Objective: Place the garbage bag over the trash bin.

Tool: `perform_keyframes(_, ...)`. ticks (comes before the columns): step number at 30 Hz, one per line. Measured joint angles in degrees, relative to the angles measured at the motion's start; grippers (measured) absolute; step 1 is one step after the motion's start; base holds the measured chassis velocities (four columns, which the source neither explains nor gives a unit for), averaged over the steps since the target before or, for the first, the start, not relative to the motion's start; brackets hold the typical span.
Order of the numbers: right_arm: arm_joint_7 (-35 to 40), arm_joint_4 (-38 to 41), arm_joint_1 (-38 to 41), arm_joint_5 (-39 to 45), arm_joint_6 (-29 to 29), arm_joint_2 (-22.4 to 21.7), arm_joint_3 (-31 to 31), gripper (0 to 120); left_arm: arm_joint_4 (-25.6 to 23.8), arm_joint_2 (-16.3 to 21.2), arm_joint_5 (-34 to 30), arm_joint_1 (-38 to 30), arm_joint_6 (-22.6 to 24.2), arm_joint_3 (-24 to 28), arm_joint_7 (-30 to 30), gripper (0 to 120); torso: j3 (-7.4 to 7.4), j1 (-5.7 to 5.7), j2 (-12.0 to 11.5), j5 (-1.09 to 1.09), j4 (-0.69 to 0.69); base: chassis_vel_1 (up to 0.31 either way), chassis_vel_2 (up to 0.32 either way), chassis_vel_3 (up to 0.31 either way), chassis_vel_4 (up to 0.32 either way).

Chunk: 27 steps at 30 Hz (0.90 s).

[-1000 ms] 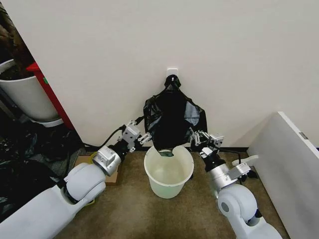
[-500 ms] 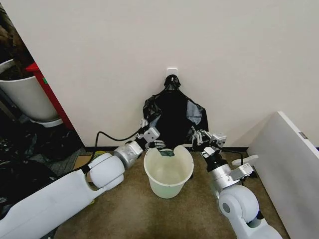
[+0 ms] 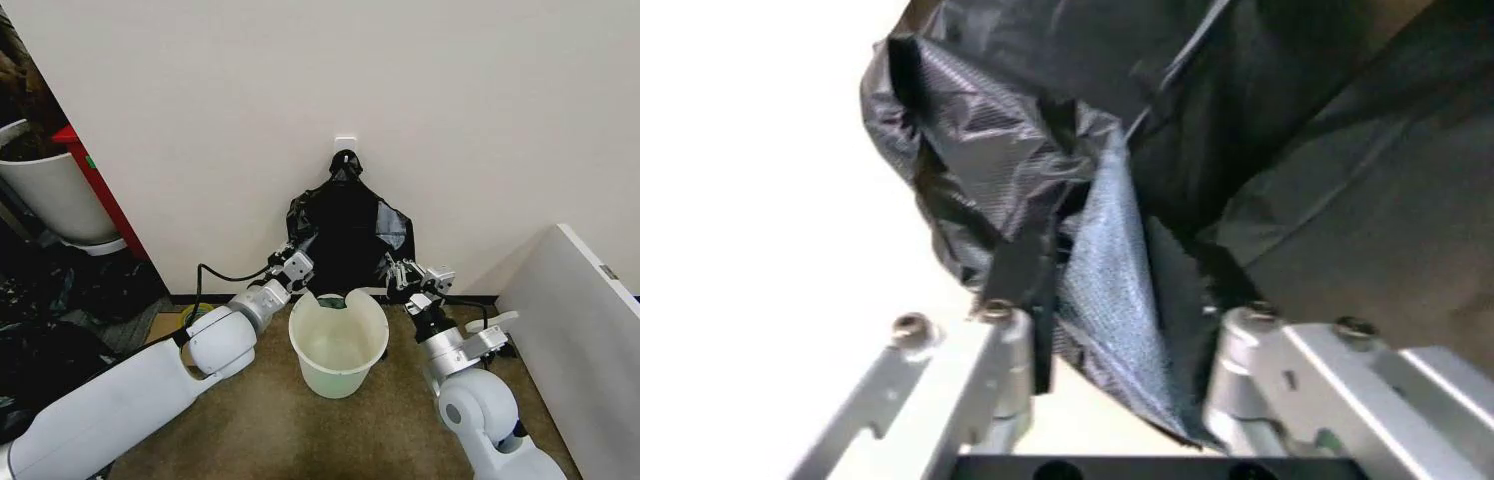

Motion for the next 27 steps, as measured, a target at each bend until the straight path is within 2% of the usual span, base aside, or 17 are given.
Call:
perform_keyframes(4, 0.0, 0.1, 0.0, 0.2, 0.0, -0.1, 0.0, 0, 0.7, -0.8, -0.4, 0.2, 0.5, -1.0, -1.4, 6, 0.00, 0.00, 0.0, 0.00, 0.00, 0.000, 0.000, 0.000, 0.000)
perform_keyframes(7, 0.1, 0.2, -0.1, 0.2, 0.0, -0.1, 0.1, 0, 0.8, -1.0, -1.9, 0.4, -0.3, -2.0, -2.0, 0, 0.00, 0.00, 0.0, 0.00, 0.00, 0.000, 0.000, 0.000, 0.000)
perform_keyframes(9, 0.1, 0.3, -0.2, 0.2, 0.1, -0.1, 0.1, 0, 0.8, -1.1, -2.8, 0.7, -1.1, -2.6, -2.2, 0, 0.00, 0.00, 0.0, 0.00, 0.00, 0.000, 0.000, 0.000, 0.000)
perform_keyframes(13, 0.7, 1.4, -0.7, 0.8, 0.0, -0.1, 0.0, 0, 0.1, -1.8, -9.9, 2.8, -6.6, -7.0, -4.5, 0, 0.00, 0.00, 0.0, 0.00, 0.00, 0.000, 0.000, 0.000, 0.000)
perform_keyframes(16, 1.9, 3.8, -2.4, 2.0, -0.6, -0.5, -0.3, 0, -3.2, -2.1, -19.3, 7.6, -13.6, -13.7, -5.6, 0, -0.01, 0.00, 0.0, 0.00, -0.02, 0.000, 0.000, 0.000, 0.000)
perform_keyframes(18, 2.2, 4.5, -2.8, 2.5, -0.8, -0.7, -0.5, 0, -4.5, -2.0, -21.3, 9.1, -14.5, -15.2, -5.7, 0, -0.01, 0.00, 0.0, 0.00, -0.02, 0.000, 0.000, 0.000, 0.000)
perform_keyframes(20, 3.4, 7.2, -4.2, 4.2, -1.8, -1.5, -0.8, 0, -9.8, -0.9, -26.7, 14.9, -16.1, -20.1, -5.8, 0, -0.01, 0.00, 0.0, 0.00, 0.02, 0.000, 0.000, 0.000, 0.000)
perform_keyframes(21, 3.4, 7.2, -4.2, 4.2, -1.8, -1.5, -0.8, 0, -9.8, -0.9, -26.7, 14.9, -16.1, -20.1, -5.8, 0, -0.01, 0.00, 0.0, 0.00, 0.02, 0.000, 0.000, 0.000, 0.000)
perform_keyframes(24, 4.6, 12.0, -7.9, 6.6, -3.1, -3.0, -0.5, 0, -16.7, 1.1, -29.3, 23.2, -17.2, -24.3, -5.3, 0, -0.02, -0.01, 0.0, 0.00, 0.01, 0.000, 0.000, 0.000, 0.000)
perform_keyframes(27, 4.7, 13.6, -10.5, 6.7, -3.1, -3.5, -0.1, 0, -18.9, 1.4, -29.0, 26.8, -17.7, -24.7, -4.9, 0, -0.02, -0.01, 0.0, 0.00, 0.01, 0.000, 0.000, 0.000, 0.000)
